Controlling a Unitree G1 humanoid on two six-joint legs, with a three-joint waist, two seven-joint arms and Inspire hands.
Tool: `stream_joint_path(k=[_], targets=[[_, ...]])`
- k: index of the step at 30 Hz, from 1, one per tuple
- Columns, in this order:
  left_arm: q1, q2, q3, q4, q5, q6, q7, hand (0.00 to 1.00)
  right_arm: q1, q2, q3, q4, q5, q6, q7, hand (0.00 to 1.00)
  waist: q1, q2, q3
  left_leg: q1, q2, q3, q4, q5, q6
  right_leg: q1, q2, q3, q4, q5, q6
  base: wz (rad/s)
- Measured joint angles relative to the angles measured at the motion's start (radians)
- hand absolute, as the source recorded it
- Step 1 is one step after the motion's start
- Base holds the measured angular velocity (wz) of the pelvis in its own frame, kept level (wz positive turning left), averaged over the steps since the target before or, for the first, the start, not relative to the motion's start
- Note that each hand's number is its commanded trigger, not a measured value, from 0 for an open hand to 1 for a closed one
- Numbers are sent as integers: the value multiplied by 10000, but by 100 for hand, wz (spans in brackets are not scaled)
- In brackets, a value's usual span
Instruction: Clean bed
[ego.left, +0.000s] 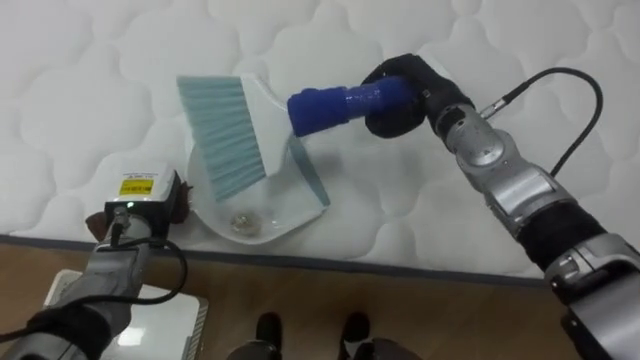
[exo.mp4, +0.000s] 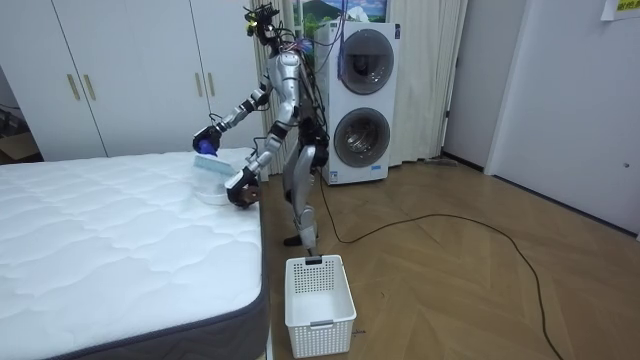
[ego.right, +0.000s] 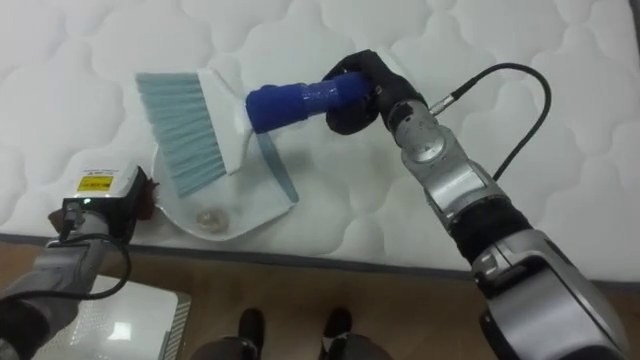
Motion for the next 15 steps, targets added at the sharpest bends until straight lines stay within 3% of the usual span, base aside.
stream_joint_path(k=[5, 11, 15], targets=[[11, 1, -83, 124, -33, -57, 133, 100, 67, -6, 36, 108, 30, -56, -197, 100, -83, 30, -5, 33, 27, 200, 17, 21, 34, 20, -42, 17, 36, -6, -1, 0], [81, 15, 143, 186, -115, -411, 429, 100, 287, -150, -87, 221, 528, -272, -629, 100, -80, 26, -9, -4, 50, 216, 119, 8, 65, 33, -10, 29, 13, -4, 0, 0], [244, 6, 416, 184, -113, -747, 740, 100, 465, -254, -819, 519, 789, -670, -1095, 100, -86, 20, -13, 2, 46, 227, 198, 0, 70, 45, -8, 117, 86, -7, 18, 0]])
